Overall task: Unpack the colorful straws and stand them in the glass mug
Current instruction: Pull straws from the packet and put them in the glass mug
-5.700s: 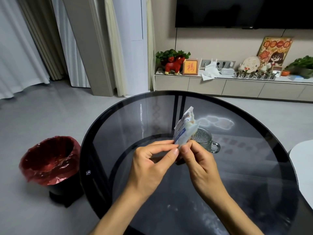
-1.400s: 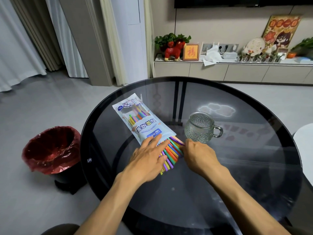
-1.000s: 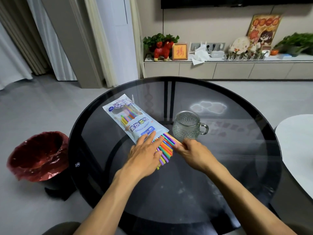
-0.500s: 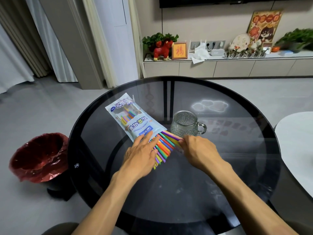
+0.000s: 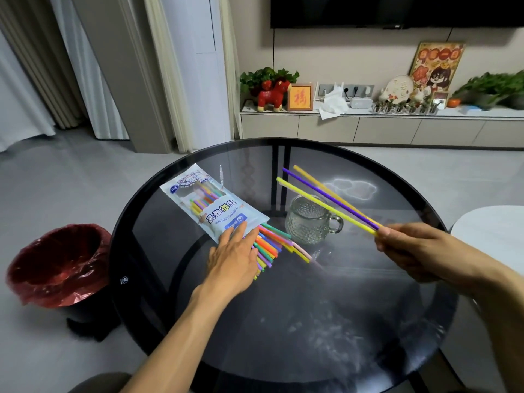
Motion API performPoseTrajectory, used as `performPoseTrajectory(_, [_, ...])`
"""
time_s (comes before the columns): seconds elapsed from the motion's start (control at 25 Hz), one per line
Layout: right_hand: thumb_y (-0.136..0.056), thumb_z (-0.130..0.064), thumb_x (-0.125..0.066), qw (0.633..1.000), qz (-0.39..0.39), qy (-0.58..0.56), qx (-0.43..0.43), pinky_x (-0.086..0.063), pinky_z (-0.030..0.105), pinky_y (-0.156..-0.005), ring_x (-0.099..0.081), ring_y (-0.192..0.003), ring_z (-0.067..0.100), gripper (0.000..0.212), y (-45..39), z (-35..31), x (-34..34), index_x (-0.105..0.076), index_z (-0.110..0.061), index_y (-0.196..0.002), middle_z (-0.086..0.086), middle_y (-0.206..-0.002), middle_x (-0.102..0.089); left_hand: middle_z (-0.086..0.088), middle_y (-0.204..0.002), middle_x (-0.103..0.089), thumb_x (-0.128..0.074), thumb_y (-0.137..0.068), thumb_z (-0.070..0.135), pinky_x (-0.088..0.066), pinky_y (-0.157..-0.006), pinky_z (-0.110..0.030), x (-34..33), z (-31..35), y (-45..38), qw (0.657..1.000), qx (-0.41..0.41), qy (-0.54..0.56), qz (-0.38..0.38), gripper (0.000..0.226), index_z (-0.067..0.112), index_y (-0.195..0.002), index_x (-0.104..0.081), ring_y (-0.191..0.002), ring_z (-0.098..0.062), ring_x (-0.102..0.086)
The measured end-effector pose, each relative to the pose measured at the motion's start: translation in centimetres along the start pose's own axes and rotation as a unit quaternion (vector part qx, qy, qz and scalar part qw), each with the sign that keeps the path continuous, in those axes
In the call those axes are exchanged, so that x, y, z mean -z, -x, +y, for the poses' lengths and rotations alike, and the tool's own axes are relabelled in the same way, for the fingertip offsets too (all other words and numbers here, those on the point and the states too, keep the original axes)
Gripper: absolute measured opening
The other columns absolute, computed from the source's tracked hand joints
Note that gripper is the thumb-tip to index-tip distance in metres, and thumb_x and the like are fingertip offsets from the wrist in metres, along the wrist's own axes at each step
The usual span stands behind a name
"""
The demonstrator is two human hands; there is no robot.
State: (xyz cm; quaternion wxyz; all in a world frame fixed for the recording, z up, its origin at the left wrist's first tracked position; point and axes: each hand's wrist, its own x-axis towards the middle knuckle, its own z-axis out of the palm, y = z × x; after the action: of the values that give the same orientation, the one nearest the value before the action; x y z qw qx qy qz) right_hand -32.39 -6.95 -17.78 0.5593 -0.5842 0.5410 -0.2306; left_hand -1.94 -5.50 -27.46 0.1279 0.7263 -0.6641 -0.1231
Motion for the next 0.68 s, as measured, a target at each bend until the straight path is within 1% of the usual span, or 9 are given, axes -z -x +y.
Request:
performPoseTrajectory(0.12, [-0.102, -0.036, -0.041, 0.999, 0.002, -0.024, 0.025, -0.014, 0.014, -0.042, -0.015, -0.044, 0.009, 0.035, -1.7, 0.5, -2.7, -0.055, -0.010, -0.083, -0.001, -0.055, -0.024, -0.006, -0.149, -0.042, -0.058, -0.087, 0.020, -0.040, -0.105, -0.044, 1.4, 1.2, 0.6, 0.982, -0.035, 0.050, 0.178, 0.053, 0.018, -0.138, -0.045, -0.134, -0.028, -0.040])
performPoseTrajectory(0.2, [-0.101, -0.038, -0.043, 0.999, -0.051, 0.001, 0.020, -0.014, 0.016, -0.042, -0.015, -0.045, 0.010, 0.035, -2.2, 0.4, -4.3, -0.057, -0.011, -0.084, -0.002, -0.054, -0.026, -0.009, -0.145, -0.047, -0.061, -0.079, 0.016, -0.037, -0.109, -0.048, 2.0, 2.5, 1.6, 0.945, -0.150, -0.020, 0.290, 0.060, 0.015, -0.137, -0.047, -0.134, -0.031, -0.043])
performPoseTrajectory(0.24, [-0.100, -0.038, -0.045, 0.994, -0.103, 0.010, 0.017, -0.014, 0.017, -0.041, -0.015, -0.045, 0.010, 0.034, -2.0, 0.1, -4.9, -0.058, -0.011, -0.085, -0.003, -0.053, -0.026, -0.009, -0.147, -0.046, -0.059, -0.080, 0.018, -0.032, -0.112, -0.052, 2.1, 3.2, 2.1, 0.926, -0.209, -0.065, 0.308, 0.062, 0.016, -0.140, -0.045, -0.137, -0.030, -0.041])
performPoseTrajectory(0.32, [-0.098, -0.042, -0.047, 0.980, -0.199, 0.010, 0.027, -0.017, 0.018, -0.040, -0.017, -0.043, 0.010, 0.038, -1.3, -0.9, -5.7, -0.060, -0.007, -0.088, -0.002, -0.051, -0.027, -0.006, -0.141, -0.054, -0.056, -0.081, 0.015, -0.024, -0.115, -0.056, 1.9, 3.9, 2.4, 0.902, -0.278, -0.114, 0.310, 0.055, 0.016, -0.136, -0.051, -0.133, -0.027, -0.048])
performPoseTrajectory(0.4, [-0.098, -0.051, -0.038, 0.979, -0.191, -0.045, 0.051, -0.024, 0.021, -0.041, -0.026, -0.040, 0.014, 0.057, -1.5, -1.5, -5.8, -0.065, 0.000, -0.092, 0.004, -0.050, -0.038, -0.003, -0.109, -0.069, -0.060, -0.080, 0.004, -0.034, -0.110, -0.049, 1.9, 3.7, 2.1, 0.902, -0.296, -0.074, 0.306, 0.039, 0.014, -0.118, -0.062, -0.104, -0.027, -0.064])
performPoseTrajectory(0.48, [-0.099, -0.051, -0.030, 0.969, -0.137, -0.182, 0.096, -0.036, 0.028, -0.047, -0.045, -0.049, 0.023, 0.062, -1.8, -2.1, -5.8, -0.070, -0.003, -0.099, 0.012, -0.066, -0.060, -0.002, -0.087, -0.067, -0.062, -0.084, 0.004, -0.048, -0.086, -0.037, 2.9, 3.6, 2.1, 0.920, -0.262, 0.071, 0.285, 0.025, 0.017, -0.105, -0.060, -0.082, -0.029, -0.065])
performPoseTrajectory(0.52, [-0.099, -0.044, -0.036, 0.955, -0.111, -0.228, 0.152, -0.043, 0.034, -0.053, -0.055, -0.061, 0.027, 0.050, -1.9, -2.2, -5.9, -0.071, -0.009, -0.105, 0.013, -0.083, -0.069, 0.000, -0.083, -0.066, -0.057, -0.089, 0.009, -0.050, -0.076, -0.036, 3.8, 3.9, 2.3, 0.921, -0.235, 0.179, 0.254, 0.018, 0.020, -0.103, -0.058, -0.079, -0.027, -0.065])
performPoseTrajectory(0.6, [-0.093, -0.021, -0.052, 0.935, -0.063, -0.223, 0.269, -0.054, 0.037, -0.074, -0.066, -0.094, 0.025, 0.032, -1.9, -2.4, -6.8, -0.064, -0.015, -0.122, 0.008, -0.115, -0.072, -0.001, -0.082, -0.065, -0.044, -0.097, 0.017, -0.055, -0.074, -0.039, 5.0, 5.0, 2.8, 0.877, -0.219, 0.400, 0.147, 0.014, 0.020, -0.101, -0.058, -0.079, -0.022, -0.067])
performPoseTrajectory(0.68, [-0.091, -0.006, -0.057, 0.923, -0.067, -0.174, 0.337, -0.055, 0.033, -0.079, -0.069, -0.098, 0.021, 0.037, -1.8, -2.6, -8.6, -0.060, -0.011, -0.128, 0.003, -0.117, -0.072, -0.008, -0.089, -0.067, -0.042, -0.097, 0.013, -0.057, -0.081, -0.040, 4.9, 5.4, 2.8, 0.846, -0.243, 0.470, 0.065, 0.017, 0.009, -0.104, -0.058, -0.085, -0.023, -0.068])
